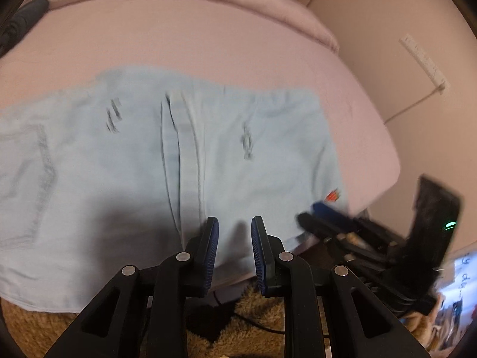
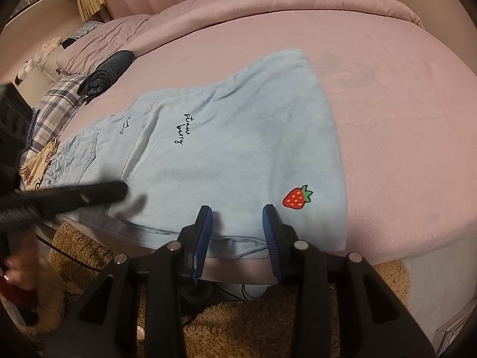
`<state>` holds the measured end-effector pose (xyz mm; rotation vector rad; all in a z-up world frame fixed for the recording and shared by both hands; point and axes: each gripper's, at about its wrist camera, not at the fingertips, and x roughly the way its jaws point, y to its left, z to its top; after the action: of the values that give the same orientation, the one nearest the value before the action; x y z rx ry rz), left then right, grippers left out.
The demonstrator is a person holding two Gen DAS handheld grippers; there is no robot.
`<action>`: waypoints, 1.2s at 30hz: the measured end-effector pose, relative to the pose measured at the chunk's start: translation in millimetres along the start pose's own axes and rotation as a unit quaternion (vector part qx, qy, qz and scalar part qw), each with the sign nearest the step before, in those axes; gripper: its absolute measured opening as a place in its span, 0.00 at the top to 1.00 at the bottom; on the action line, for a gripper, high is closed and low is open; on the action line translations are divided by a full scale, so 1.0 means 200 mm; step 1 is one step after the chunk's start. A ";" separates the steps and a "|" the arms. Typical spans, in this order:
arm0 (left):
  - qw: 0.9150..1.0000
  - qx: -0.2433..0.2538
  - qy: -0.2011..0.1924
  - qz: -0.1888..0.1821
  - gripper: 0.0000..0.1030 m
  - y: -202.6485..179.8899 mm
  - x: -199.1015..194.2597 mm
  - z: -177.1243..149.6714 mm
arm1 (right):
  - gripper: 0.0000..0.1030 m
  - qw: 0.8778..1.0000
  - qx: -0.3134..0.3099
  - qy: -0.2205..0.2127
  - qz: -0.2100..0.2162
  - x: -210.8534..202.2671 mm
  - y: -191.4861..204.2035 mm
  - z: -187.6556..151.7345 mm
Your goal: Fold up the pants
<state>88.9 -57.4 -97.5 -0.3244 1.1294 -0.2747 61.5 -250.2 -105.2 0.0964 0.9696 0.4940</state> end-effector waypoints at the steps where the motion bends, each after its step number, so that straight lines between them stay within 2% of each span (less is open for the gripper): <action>1: 1.000 -0.003 0.002 0.017 0.80 0.01 0.04 -0.01 | 0.66 1.000 0.000 0.000 0.000 0.00 0.00 0.00; 11: 0.999 0.004 -0.033 0.033 0.82 0.01 0.03 -0.09 | 0.66 1.000 -0.011 0.001 -0.029 0.02 0.06 0.01; 15: 0.999 -0.009 -0.035 -0.010 0.82 0.09 -0.09 -0.13 | 0.64 0.999 -0.016 -0.002 -0.052 0.02 0.11 0.01; 17: 0.998 -0.016 -0.060 0.005 0.81 0.14 -0.19 -0.14 | 0.61 0.997 -0.033 -0.005 -0.069 0.02 0.15 0.01; 19: 0.994 -0.027 -0.097 0.045 0.77 0.21 -0.31 -0.14 | 0.56 0.996 -0.047 -0.009 -0.082 0.01 0.20 0.02; 21: 0.988 -0.056 -0.125 0.076 0.65 0.33 -0.42 -0.14 | 0.42 0.994 -0.062 -0.012 -0.086 0.01 0.25 0.04; 23: 0.980 -0.094 -0.148 0.092 0.51 0.46 -0.51 -0.16 | 0.37 0.994 -0.076 -0.018 -0.080 0.00 0.31 0.07; 26: 0.968 -0.146 -0.169 0.110 0.39 0.63 -0.61 -0.20 | 0.28 0.991 -0.104 -0.030 -0.078 0.01 0.42 0.13; 27: 0.962 -0.172 -0.174 0.122 0.37 0.71 -0.64 -0.23 | 0.26 0.990 -0.113 -0.032 -0.080 0.02 0.45 0.15; 30: 0.950 -0.214 -0.178 0.142 0.36 0.85 -0.68 -0.29 | 0.25 0.988 -0.123 -0.033 -0.084 0.05 0.53 0.22; 33: 0.942 -0.244 -0.185 0.137 0.36 0.95 -0.70 -0.37 | 0.22 0.990 -0.115 -0.034 -0.073 0.08 0.59 0.28; 36: 0.935 -0.272 -0.201 0.108 0.36 1.00 -0.73 -0.41 | 0.22 0.992 -0.102 -0.019 -0.069 0.14 0.61 0.28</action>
<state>-35.1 171.5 -85.3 -0.7062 0.8055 0.3021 75.7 -121.8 -59.3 -0.1448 0.8763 0.4599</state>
